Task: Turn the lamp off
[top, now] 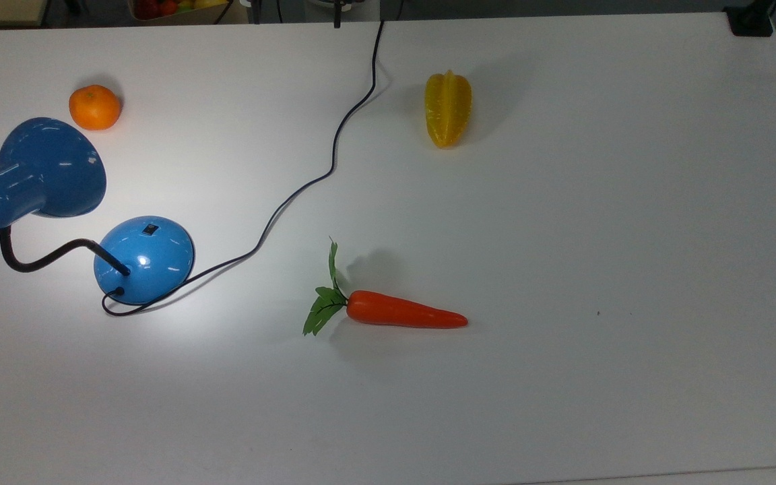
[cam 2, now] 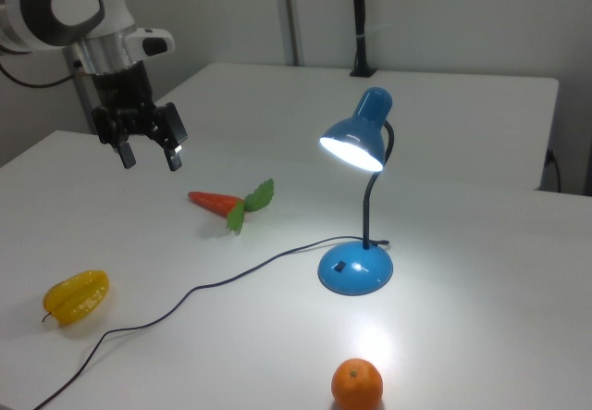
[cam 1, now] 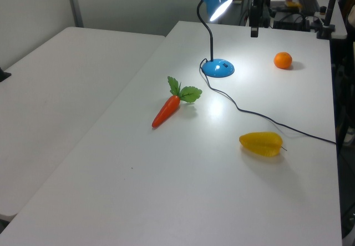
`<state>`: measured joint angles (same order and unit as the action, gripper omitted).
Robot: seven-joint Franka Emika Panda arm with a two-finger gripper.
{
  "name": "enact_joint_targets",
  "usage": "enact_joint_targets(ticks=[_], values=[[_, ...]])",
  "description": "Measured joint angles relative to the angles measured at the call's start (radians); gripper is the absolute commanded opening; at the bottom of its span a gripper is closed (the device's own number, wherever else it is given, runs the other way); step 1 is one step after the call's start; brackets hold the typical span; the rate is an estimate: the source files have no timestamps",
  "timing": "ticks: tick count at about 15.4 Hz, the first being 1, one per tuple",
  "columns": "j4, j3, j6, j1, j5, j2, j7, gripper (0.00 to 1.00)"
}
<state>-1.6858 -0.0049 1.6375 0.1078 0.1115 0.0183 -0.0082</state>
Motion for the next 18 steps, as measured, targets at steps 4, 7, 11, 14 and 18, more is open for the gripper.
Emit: enact_joint_targets(ticks=[4, 7, 11, 14, 18], values=[[0.001, -0.004, 0.000, -0.003, 0.000, 0.000, 0.024, 1.00], [0.003, -0.006, 0.000, -0.008, 0.000, 0.000, 0.034, 1.00], [0.003, -0.006, 0.000, -0.009, 0.000, 0.000, 0.036, 1.00], [0.003, -0.006, 0.000, -0.009, 0.000, 0.000, 0.036, 0.69], [0.003, -0.006, 0.000, -0.009, 0.000, -0.003, 0.036, 0.00]])
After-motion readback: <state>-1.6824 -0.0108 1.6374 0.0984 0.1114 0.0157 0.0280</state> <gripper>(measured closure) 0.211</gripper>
